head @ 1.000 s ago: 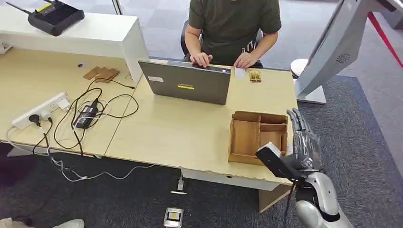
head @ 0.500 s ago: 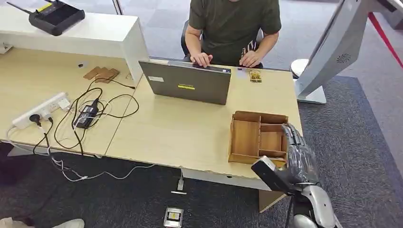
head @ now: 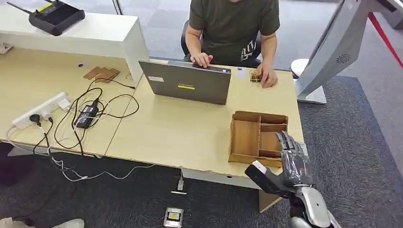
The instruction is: Pass the card to the sensor for recognition and then transmit it.
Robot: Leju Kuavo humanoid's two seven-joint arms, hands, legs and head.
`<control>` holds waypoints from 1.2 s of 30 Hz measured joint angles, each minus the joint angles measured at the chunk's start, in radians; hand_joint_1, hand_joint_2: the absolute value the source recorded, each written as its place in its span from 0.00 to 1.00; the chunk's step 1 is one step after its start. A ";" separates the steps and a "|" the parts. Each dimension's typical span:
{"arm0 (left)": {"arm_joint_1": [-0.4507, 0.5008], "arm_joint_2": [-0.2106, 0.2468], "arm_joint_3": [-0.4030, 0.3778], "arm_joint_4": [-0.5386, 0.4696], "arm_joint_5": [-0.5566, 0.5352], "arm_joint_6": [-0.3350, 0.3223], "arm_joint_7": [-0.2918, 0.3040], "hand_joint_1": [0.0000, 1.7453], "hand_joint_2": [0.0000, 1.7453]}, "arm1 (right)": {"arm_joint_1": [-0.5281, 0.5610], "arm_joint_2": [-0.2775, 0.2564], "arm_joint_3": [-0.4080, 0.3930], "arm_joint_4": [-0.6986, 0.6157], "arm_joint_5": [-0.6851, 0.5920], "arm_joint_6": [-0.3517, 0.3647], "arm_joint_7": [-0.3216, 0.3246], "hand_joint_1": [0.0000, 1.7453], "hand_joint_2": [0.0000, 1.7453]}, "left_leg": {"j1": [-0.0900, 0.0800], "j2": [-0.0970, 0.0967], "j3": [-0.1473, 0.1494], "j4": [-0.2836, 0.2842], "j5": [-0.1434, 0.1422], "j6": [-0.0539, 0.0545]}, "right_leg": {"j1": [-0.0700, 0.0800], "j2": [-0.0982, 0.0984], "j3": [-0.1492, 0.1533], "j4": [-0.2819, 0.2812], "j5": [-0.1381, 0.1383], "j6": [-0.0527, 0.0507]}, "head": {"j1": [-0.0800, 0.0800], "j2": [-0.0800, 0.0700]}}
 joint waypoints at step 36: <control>0.004 0.002 0.000 -0.001 0.002 -0.003 0.005 0.00 1.00 | -0.081 0.013 0.043 0.169 -0.028 -0.032 -0.067 0.00 1.00 | 0.000 0.000 0.000 0.000 0.000 0.000 | 0.000 0.000 0.000 0.000 0.000 0.000 | 0.000 0.000</control>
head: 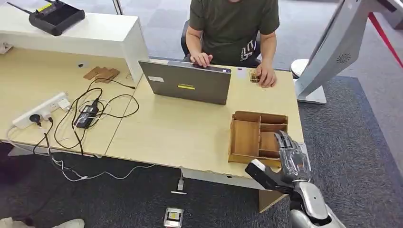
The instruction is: Pass the card to the sensor for recognition and then transmit it.
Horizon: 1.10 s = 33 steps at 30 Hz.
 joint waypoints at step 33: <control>-0.001 0.000 -0.001 0.000 0.009 0.002 -0.010 0.00 1.00 | -0.006 0.040 -0.002 0.101 0.038 -0.040 0.003 0.00 1.00 | 0.000 0.000 0.000 0.000 0.000 0.000 | 0.000 0.000 0.000 0.000 0.000 0.000 | 0.000 0.000</control>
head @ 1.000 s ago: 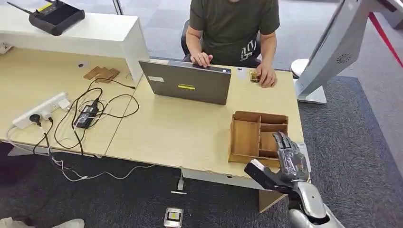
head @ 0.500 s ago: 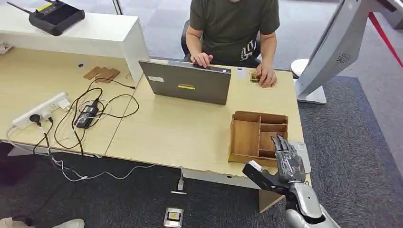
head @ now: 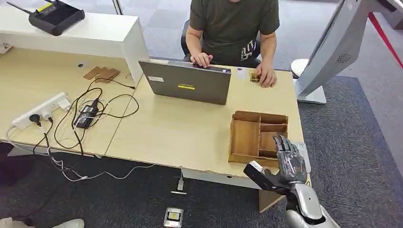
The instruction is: Pass the card to the sensor for recognition and then transmit it.
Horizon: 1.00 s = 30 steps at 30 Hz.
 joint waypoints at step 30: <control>-0.002 0.000 -0.008 0.000 0.006 -0.002 0.001 0.00 1.00 | -0.003 0.026 -0.020 0.008 -0.006 0.012 -0.036 1.00 1.00 | 0.000 0.000 0.000 0.000 0.000 0.000 | 0.000 0.000 0.000 0.000 0.000 0.000 | 0.000 0.000</control>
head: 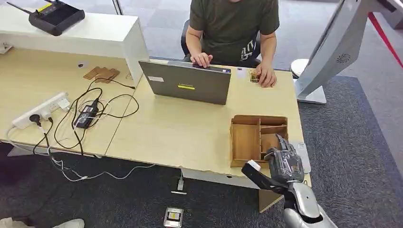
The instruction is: Pass the card to the sensor for recognition and then transmit it.
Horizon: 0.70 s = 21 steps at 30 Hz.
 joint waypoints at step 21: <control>-0.037 -0.006 -0.020 0.000 -0.041 -0.020 0.024 0.00 1.00 | -0.185 0.039 -0.050 -0.222 0.011 0.069 -0.030 1.00 1.00 | 0.000 0.000 0.000 0.000 0.000 0.000 | 0.000 0.000 0.000 0.000 0.000 0.000 | 0.000 0.000</control>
